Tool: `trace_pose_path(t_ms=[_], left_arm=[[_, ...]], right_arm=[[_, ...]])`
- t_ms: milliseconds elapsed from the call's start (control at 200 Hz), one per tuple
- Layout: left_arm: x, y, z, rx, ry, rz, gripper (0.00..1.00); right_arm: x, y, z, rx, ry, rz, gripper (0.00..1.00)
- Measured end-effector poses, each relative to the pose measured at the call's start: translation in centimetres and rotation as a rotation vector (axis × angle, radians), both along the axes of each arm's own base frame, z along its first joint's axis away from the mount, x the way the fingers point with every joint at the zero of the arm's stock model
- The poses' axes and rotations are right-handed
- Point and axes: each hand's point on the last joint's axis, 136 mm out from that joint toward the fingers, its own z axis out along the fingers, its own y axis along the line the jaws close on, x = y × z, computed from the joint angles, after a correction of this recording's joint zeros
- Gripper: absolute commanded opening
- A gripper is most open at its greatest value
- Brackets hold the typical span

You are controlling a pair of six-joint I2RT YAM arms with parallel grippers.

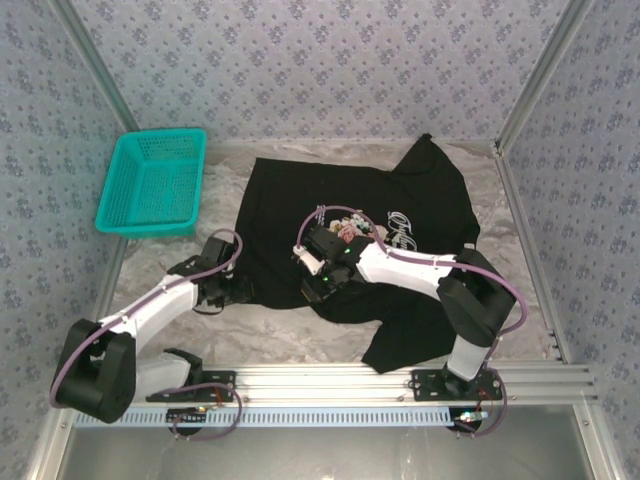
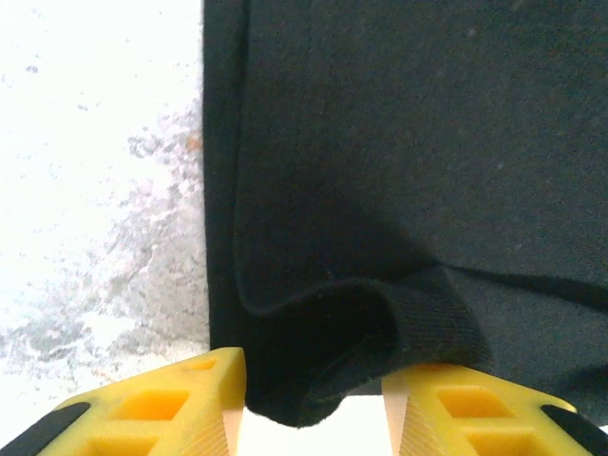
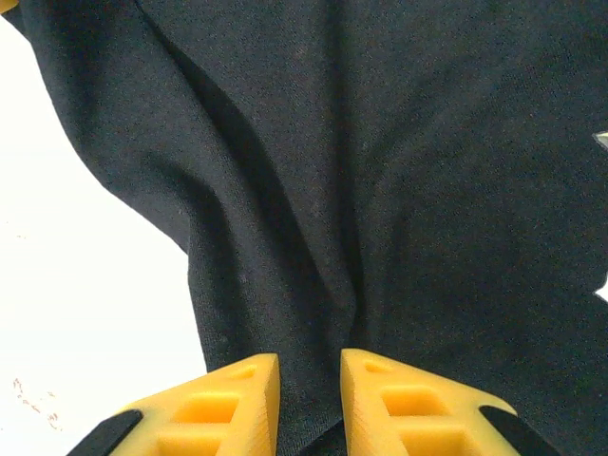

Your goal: Fold the inside-out t-shirt

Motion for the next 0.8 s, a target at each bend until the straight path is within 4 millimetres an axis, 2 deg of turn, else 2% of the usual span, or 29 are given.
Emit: trace_pose_path(t_ms=[215, 415, 545, 655, 744, 799], left_arm=[[0.2, -0.1, -0.7, 0.014, 0.009, -0.026, 0.32], [0.5, -0.3, -0.7, 0.009, 0.0, -0.042, 0.13], [0.5, -0.3, -0.5, 0.008, -0.009, -0.046, 0.1], [0.6, -0.2, 0.1, 0.007, -0.03, -0.043, 0.07], [0.5, -0.1, 0.5, 0.006, -0.042, -0.04, 0.0], [0.5, 0.0, 0.7, 0.007, -0.048, -0.037, 0.0]], right_arm=[[0.0, 0.0, 0.0, -0.004, 0.003, 0.0, 0.25], [-0.1, -0.1, 0.0, -0.007, 0.005, -0.001, 0.25], [-0.2, -0.6, -0.2, -0.029, 0.01, -0.004, 0.27], [-0.7, -2.0, 0.0, -0.071, 0.017, -0.024, 0.32], [-1.7, -4.2, 1.0, -0.11, 0.016, -0.055, 0.37], [-2.6, -5.7, 1.8, -0.136, 0.017, -0.085, 0.41]])
